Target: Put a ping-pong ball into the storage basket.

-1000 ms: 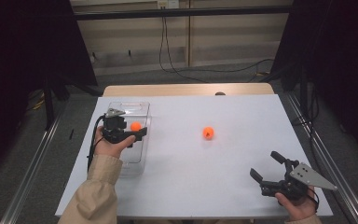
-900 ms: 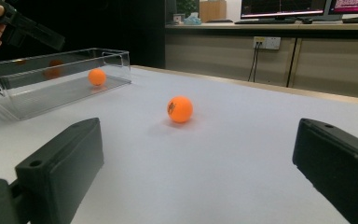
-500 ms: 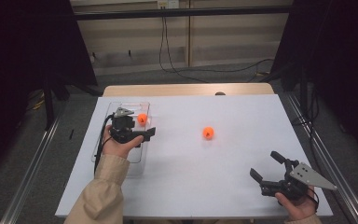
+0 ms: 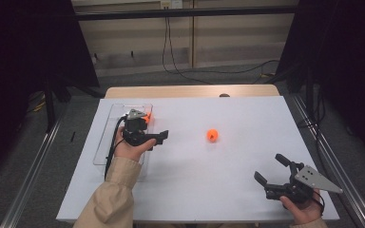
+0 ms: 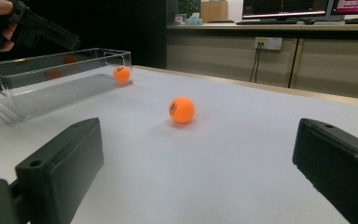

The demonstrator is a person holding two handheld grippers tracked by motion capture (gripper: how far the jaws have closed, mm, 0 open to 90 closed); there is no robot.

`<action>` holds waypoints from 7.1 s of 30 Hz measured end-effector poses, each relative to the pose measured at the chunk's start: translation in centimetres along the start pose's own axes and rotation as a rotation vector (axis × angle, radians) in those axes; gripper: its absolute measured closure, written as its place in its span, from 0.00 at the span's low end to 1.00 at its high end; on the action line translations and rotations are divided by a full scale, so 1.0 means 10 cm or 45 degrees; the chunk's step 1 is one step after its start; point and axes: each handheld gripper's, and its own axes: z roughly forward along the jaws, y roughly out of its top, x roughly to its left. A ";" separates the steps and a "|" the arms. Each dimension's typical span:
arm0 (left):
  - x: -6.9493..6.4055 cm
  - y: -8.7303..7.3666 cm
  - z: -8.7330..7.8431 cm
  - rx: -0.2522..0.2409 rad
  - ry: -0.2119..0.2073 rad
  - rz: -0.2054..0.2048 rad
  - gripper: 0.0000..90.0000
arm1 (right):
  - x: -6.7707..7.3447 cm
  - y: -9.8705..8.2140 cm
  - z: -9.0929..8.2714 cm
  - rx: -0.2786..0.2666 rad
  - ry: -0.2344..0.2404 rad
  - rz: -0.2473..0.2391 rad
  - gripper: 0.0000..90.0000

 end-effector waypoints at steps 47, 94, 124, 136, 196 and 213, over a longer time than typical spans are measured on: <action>-0.42 0.00 0.41 0.056 -0.080 0.101 0.11 | 0.00 0.00 0.00 -0.001 0.005 -0.001 0.01; -0.65 -0.09 0.75 0.054 -0.104 0.138 0.09 | 0.00 0.00 0.00 -0.001 0.010 -0.010 0.01; -0.72 -0.13 0.93 0.051 -0.093 0.146 0.09 | 0.00 0.00 0.00 -0.004 0.012 0.001 0.01; -0.72 -0.15 1.00 0.059 -0.091 0.151 0.09 | -0.01 0.00 0.00 -0.003 0.011 0.000 0.01; -0.92 -0.08 1.28 0.034 -0.100 0.186 0.10 | -0.01 0.00 0.00 0.004 0.017 -0.006 0.01; -0.95 -0.08 1.35 0.044 -0.110 0.209 0.10 | -0.01 0.00 0.00 0.002 0.017 -0.015 0.01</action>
